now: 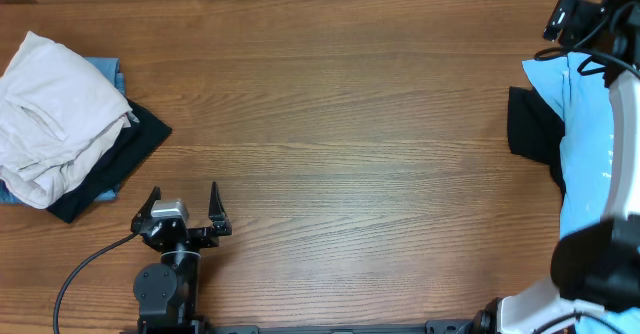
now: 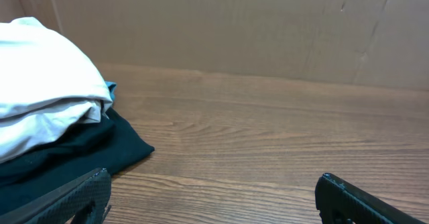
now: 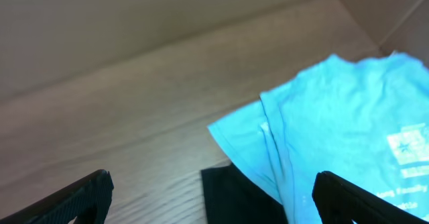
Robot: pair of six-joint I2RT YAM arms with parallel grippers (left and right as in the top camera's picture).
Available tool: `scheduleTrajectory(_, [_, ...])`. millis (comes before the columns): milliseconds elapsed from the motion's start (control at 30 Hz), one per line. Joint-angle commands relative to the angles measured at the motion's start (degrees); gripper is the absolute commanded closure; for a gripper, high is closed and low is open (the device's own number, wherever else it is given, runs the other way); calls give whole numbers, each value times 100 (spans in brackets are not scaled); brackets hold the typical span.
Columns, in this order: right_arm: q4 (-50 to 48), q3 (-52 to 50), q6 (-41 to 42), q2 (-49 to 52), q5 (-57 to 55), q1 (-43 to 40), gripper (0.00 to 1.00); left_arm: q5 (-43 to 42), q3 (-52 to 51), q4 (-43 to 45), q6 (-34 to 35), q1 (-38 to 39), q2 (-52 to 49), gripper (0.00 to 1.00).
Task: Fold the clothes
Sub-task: 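Reach the right gripper to the light-blue T-shirt edge at right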
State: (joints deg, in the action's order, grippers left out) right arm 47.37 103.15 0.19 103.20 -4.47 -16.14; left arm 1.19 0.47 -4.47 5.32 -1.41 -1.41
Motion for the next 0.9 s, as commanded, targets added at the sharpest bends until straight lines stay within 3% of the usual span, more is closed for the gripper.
scheduleTrajectory(0, [-286, 68, -168, 330, -44, -138, 0, 68, -20, 20, -151, 26, 7, 0])
scheduleTrajectory(433, [-2251, 68, -39, 2483, -302, -476, 12, 68, -20, 20, -151, 26, 7, 0])
scheduleTrajectory(567, [-2485, 66, 157, 3027, -339, -717, 19, 68, -20, 20, -151, 26, 7, 0])
scheduleTrajectory(733, [-2721, 24, 151, 3517, -348, -839, 21, 68, -20, 20, -151, 26, 7, 0])
scheduleTrajectory(800, [-2767, 20, 151, 3606, -345, -903, 38, 68, -20, 20, -151, 26, 7, 0])
scheduleTrajectory(867, [-2763, 22, 151, 3611, -348, -922, 70, 70, -20, 20, -151, 26, 7, 0])
